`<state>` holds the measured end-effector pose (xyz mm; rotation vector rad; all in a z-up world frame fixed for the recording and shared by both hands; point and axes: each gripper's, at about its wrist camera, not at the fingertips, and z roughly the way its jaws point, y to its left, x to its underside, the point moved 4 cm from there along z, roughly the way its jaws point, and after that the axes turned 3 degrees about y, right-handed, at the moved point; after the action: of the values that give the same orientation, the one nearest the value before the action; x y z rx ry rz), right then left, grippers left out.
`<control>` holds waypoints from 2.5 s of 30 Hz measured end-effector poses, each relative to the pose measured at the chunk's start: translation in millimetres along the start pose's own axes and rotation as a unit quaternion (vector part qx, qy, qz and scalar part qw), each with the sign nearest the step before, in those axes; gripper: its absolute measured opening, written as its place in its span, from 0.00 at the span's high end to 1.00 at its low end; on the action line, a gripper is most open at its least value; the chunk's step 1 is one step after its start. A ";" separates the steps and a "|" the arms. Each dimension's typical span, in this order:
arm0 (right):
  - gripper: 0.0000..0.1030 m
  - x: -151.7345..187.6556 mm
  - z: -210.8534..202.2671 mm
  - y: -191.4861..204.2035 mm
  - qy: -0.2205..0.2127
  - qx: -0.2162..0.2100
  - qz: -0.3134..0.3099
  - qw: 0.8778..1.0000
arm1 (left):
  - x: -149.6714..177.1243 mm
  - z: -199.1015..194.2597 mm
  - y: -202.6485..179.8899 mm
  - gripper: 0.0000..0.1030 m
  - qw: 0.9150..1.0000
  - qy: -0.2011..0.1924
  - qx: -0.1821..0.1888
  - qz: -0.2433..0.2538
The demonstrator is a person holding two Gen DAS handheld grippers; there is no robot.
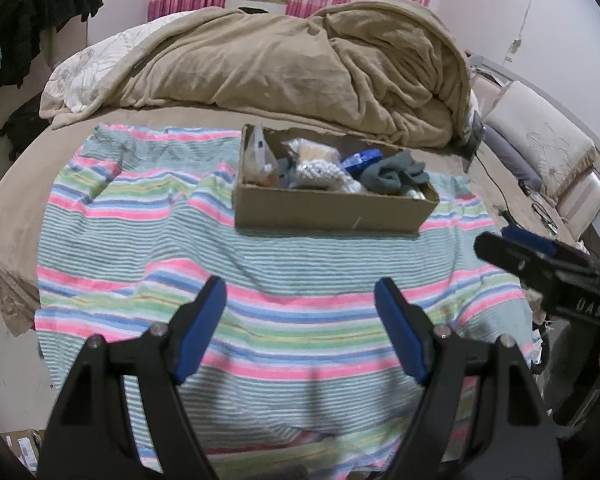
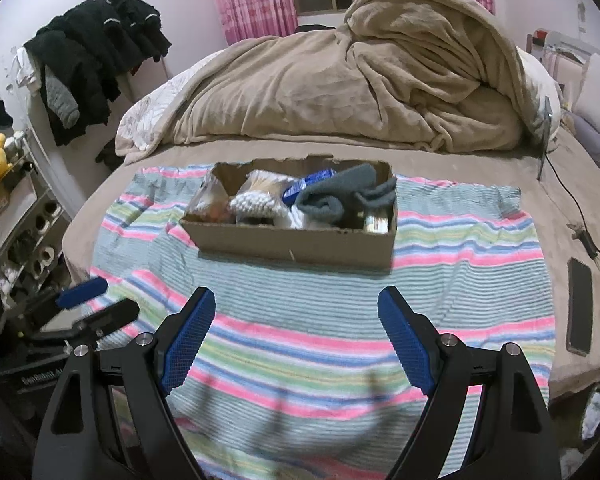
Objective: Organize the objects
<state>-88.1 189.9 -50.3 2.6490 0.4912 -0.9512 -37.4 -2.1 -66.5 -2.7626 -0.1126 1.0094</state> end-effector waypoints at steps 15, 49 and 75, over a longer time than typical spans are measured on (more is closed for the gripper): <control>0.16 9.6 -3.7 0.0 0.002 -0.005 0.005 1.000 | 1.1 -6.6 -1.6 0.24 1.000 -0.004 -0.014 0.010; 0.16 6.2 -1.5 -0.8 0.000 -0.009 0.007 1.000 | -4.6 -5.7 -8.3 0.24 1.000 -0.007 -0.014 0.022; 0.16 0.0 8.8 0.1 0.011 -0.018 0.004 1.000 | -12.3 -0.8 -8.0 0.24 0.999 -0.006 -0.022 0.025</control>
<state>-93.0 186.5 -56.8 2.6304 0.4966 -0.9027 -46.3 3.8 -56.4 -2.8114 -0.0686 1.0488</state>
